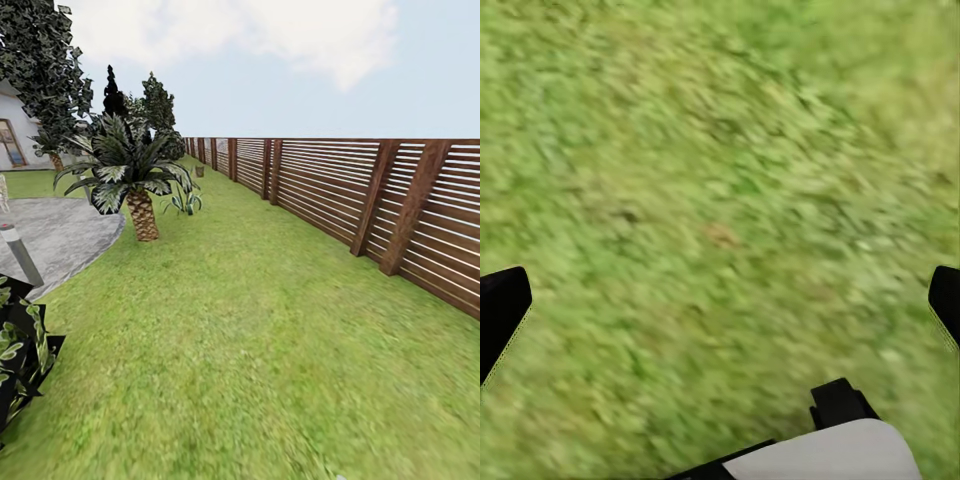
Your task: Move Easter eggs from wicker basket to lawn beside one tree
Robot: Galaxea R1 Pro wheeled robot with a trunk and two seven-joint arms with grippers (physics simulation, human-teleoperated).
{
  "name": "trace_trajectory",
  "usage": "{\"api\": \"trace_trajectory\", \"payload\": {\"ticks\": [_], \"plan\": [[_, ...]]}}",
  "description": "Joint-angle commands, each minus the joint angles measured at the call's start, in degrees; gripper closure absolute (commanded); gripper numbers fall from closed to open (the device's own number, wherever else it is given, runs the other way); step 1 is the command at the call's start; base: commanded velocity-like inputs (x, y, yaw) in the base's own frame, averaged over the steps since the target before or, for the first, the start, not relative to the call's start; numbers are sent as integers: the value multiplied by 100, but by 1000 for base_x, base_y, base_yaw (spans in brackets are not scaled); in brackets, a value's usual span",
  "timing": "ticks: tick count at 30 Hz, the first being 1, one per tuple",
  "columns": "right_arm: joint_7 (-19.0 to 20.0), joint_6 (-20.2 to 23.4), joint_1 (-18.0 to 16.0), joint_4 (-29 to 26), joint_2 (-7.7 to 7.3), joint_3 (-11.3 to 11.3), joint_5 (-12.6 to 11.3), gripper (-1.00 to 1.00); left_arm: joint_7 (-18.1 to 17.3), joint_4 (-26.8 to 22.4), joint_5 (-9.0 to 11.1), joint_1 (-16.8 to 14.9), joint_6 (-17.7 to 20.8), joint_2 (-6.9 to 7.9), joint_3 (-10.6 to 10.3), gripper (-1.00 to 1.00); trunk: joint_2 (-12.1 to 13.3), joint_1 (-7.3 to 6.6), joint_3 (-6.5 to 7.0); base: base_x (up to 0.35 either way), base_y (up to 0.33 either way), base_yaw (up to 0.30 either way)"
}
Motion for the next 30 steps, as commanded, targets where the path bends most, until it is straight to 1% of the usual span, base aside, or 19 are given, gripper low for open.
{"api": "trace_trajectory", "payload": {"ticks": [1,9,18,30], "plan": [[-15,-16,-3,-1,0,11,-60,-100,48,5,-21,-4,-15,2,-47,-100,-4,4,-6,332,-126,0],[-15,-16,-3,-1,1,11,-60,-100,48,5,-21,-4,-15,1,-47,-100,-4,4,-6,332,-115,0],[-15,-118,0,7,-1,12,-60,-100,48,5,-21,-4,-23,-2,-48,-100,-4,4,-6,332,-104,0],[-15,-115,-3,8,-1,9,-60,-100,48,5,-21,-4,-24,2,-47,-100,-4,4,-6,332,-97,0]]}}
